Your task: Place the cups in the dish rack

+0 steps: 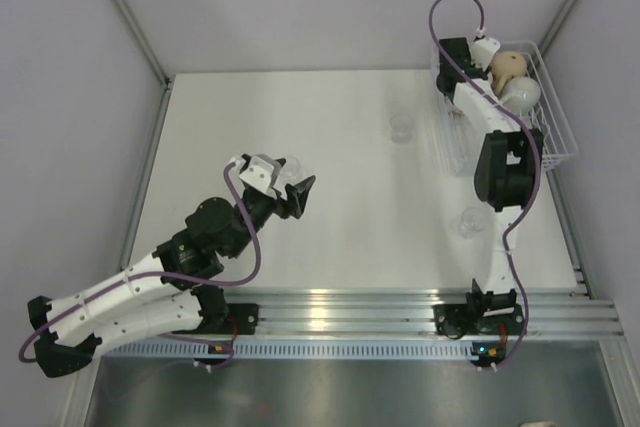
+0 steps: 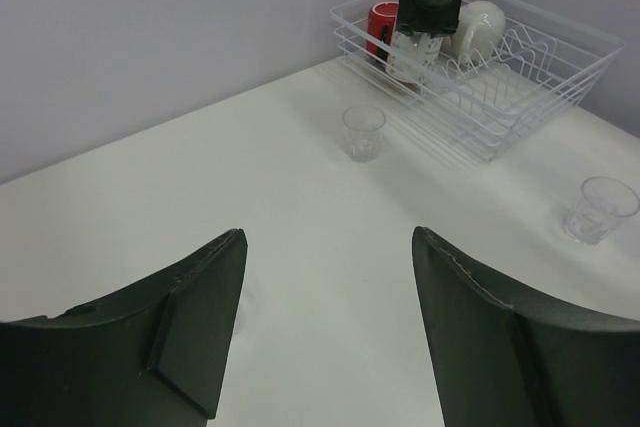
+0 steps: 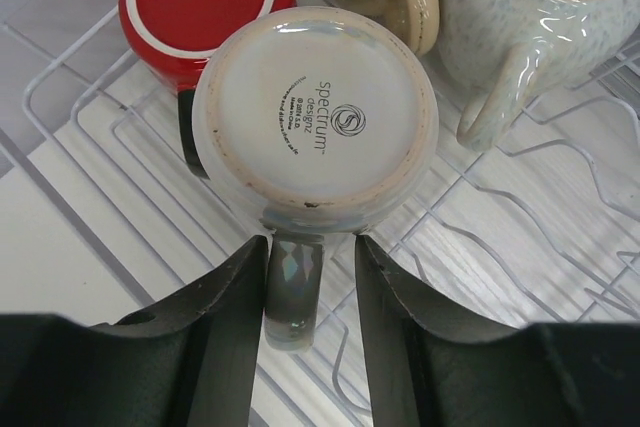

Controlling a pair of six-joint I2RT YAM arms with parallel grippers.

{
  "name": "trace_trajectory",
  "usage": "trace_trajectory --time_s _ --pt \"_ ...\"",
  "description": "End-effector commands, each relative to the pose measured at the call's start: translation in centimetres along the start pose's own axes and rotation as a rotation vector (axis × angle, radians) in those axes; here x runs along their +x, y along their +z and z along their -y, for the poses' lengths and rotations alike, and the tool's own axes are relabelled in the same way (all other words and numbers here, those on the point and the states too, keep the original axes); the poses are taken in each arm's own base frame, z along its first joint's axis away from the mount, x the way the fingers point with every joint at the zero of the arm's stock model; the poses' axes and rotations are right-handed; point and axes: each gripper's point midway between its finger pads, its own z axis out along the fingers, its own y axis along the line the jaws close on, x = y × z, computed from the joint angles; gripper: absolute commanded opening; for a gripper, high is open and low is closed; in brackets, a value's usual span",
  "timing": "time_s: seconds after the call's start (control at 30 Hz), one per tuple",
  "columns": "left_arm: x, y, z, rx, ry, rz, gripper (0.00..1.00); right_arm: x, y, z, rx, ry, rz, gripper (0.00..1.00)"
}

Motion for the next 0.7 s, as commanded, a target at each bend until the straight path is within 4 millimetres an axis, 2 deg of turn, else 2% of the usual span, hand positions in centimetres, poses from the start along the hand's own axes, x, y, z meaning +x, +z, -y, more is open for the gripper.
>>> trace_trajectory --time_s 0.0,0.17,0.37,0.53,0.67 --pt "-1.0 -0.2 0.1 0.000 -0.040 0.030 0.73 -4.5 -3.8 -0.6 -0.069 0.011 0.061 0.40" --pt "-1.1 -0.2 0.1 0.005 -0.045 0.033 0.73 -4.3 -3.7 -0.8 -0.097 -0.032 0.045 0.35" --pt "-1.2 -0.3 0.1 0.006 -0.046 0.035 0.73 -2.1 -2.6 -1.5 -0.137 -0.066 -0.014 0.34" --pt "-1.1 -0.3 0.0 0.004 -0.042 0.031 0.73 -1.0 -1.4 -1.2 -0.113 -0.082 -0.032 0.31" --pt "-1.1 -0.3 0.0 0.003 -0.042 0.031 0.73 -1.3 -1.1 0.0 -0.066 -0.086 -0.029 0.30"
